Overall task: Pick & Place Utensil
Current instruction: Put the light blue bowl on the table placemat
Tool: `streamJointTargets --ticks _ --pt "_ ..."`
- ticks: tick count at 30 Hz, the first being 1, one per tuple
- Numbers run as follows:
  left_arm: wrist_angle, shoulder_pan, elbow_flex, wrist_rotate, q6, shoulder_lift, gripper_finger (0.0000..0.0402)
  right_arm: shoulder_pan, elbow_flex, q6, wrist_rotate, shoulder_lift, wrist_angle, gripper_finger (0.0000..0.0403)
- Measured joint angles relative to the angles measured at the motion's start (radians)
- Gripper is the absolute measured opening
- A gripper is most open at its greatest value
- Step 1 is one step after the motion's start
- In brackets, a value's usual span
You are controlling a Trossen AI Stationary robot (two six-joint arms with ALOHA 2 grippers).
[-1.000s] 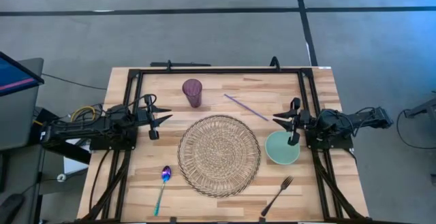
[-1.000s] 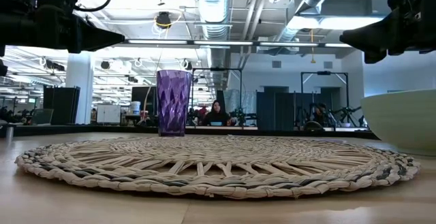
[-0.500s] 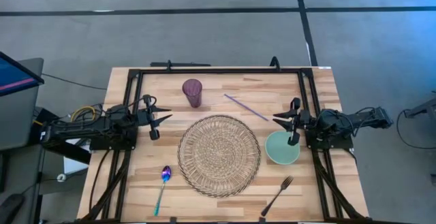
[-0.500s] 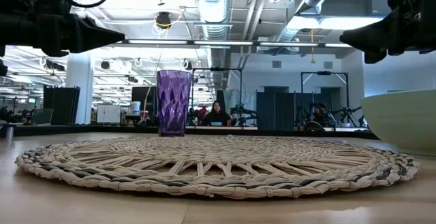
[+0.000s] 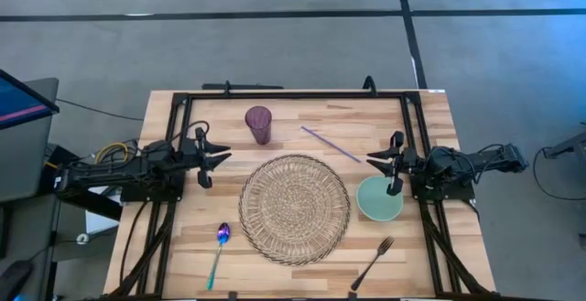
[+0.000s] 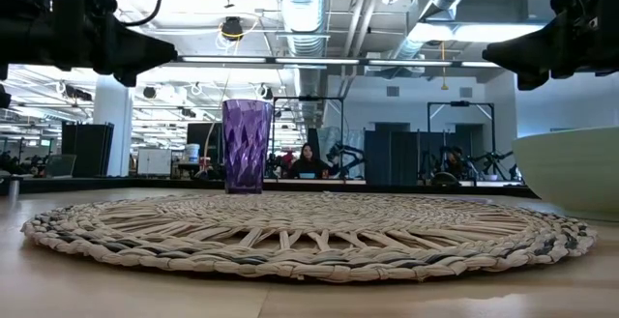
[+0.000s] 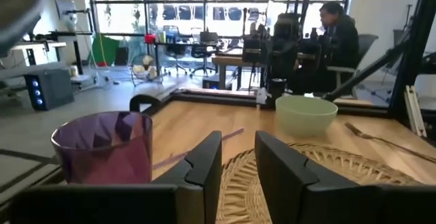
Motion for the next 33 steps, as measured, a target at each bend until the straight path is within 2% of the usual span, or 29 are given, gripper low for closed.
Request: streamJointTargets --ticks 7,12,22,27,30,33 --pt "0.018 0.0 0.0 0.0 -0.004 0.0 0.0091 0.0 0.0 0.0 0.0 0.0 0.0 0.0075" --pt "0.023 -0.001 0.0 0.0 -0.111 0.002 0.0091 0.0 0.0 0.0 0.0 0.0 0.0 0.0075" --pt "0.056 -0.001 0.0 0.017 -0.078 0.059 0.0091 0.008 0.0 0.0 0.0 0.0 0.011 0.0075" --pt "0.134 -0.001 0.0 0.017 -0.079 0.114 0.0091 -0.003 0.0 -0.007 -0.002 0.0 0.238 0.0075" --pt "0.223 0.0 0.0 0.044 -0.079 0.157 0.0091 -0.011 0.001 -0.007 -0.089 0.001 0.375 0.0075" --pt "0.272 -0.001 0.032 0.073 -0.079 0.21 0.0091 -0.01 0.021 0.007 -0.153 0.047 0.38 0.0075"
